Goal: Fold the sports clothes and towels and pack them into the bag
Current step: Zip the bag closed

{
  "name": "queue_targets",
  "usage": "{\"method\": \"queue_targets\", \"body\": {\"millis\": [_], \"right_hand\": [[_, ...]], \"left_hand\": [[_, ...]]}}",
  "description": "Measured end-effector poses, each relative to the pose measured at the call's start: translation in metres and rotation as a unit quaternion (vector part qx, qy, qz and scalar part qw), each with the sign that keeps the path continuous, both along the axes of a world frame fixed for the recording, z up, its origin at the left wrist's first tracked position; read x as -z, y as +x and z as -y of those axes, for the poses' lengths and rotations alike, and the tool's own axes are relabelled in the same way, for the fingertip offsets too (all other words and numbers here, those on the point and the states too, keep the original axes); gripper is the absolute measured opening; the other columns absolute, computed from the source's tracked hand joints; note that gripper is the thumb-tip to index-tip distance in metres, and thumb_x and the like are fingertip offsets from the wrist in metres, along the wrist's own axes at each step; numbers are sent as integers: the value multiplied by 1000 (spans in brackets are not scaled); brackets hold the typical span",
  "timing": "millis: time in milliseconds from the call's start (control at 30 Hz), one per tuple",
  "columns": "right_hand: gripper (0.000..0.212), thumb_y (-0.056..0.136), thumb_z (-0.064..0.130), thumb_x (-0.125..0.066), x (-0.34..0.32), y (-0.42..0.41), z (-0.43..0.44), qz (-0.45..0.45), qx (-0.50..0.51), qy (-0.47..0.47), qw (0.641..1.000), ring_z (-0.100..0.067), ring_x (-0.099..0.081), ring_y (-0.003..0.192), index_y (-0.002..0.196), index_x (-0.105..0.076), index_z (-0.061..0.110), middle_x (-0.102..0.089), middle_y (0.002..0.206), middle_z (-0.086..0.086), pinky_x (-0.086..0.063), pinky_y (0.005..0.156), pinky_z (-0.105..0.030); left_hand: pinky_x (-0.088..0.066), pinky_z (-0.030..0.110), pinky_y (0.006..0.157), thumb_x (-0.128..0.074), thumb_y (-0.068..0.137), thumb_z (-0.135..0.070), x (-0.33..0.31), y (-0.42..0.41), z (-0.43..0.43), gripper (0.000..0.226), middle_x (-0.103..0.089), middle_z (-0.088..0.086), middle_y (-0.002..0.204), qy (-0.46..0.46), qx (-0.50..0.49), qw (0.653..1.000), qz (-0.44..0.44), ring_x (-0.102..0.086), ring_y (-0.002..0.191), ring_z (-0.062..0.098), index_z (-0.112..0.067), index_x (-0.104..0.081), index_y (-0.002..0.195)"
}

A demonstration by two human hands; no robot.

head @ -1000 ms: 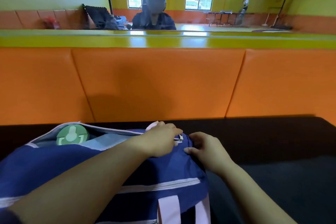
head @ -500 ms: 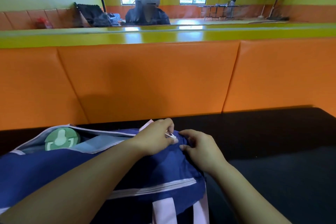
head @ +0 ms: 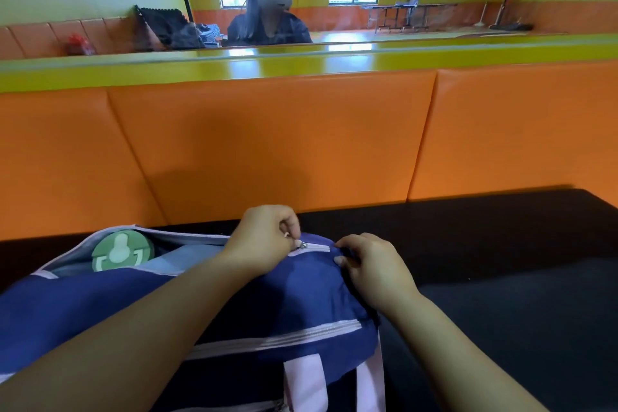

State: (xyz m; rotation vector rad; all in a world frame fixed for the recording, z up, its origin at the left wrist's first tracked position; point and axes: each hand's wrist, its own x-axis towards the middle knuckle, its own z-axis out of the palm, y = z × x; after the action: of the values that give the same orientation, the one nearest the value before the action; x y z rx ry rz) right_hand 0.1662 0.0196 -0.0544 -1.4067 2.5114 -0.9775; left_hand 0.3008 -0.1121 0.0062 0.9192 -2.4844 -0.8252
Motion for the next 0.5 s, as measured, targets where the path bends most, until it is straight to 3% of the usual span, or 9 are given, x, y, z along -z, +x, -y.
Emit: {"method": "queue_targets", "body": {"millis": [100, 233, 367, 500], "right_hand": [[21, 90, 30, -58, 0, 2, -6, 0, 29, 21, 999, -20, -56, 96, 110, -63, 28, -57, 96, 4, -47, 75, -33], [27, 90, 32, -52, -15, 21, 3, -153, 60, 82, 983, -26, -43, 109, 115, -58, 24, -49, 114, -1, -38, 77, -34], [34, 91, 41, -51, -41, 53, 35, -189, -63, 54, 978, -26, -38, 117, 121, -57, 26, -47, 124, 1, -36, 87, -39], [28, 95, 34, -48, -39, 75, 65, -186, -134, 74, 971, -27, -50, 111, 117, -61, 23, -55, 118, -2, -35, 75, -34]], "left_hand": [[-35, 10, 48, -75, 73, -5, -7, 31, 17, 25, -57, -7, 63, -16, -57, 998, -5, -49, 57, 6, -21, -61, 61], [-36, 11, 54, -75, 74, -5, -11, 65, 19, 20, -52, -7, 60, -36, -68, 997, -25, -46, 55, 7, -16, -62, 63], [-37, 11, 53, -71, 76, -1, -12, 66, 12, 27, -52, -9, 51, -20, -74, 994, -77, -47, 51, 2, -19, -59, 61], [-37, 9, 52, -67, 79, 1, -14, 71, 14, 31, -53, -11, 51, -21, -66, 995, -74, -48, 51, -5, -22, -57, 61]]}}
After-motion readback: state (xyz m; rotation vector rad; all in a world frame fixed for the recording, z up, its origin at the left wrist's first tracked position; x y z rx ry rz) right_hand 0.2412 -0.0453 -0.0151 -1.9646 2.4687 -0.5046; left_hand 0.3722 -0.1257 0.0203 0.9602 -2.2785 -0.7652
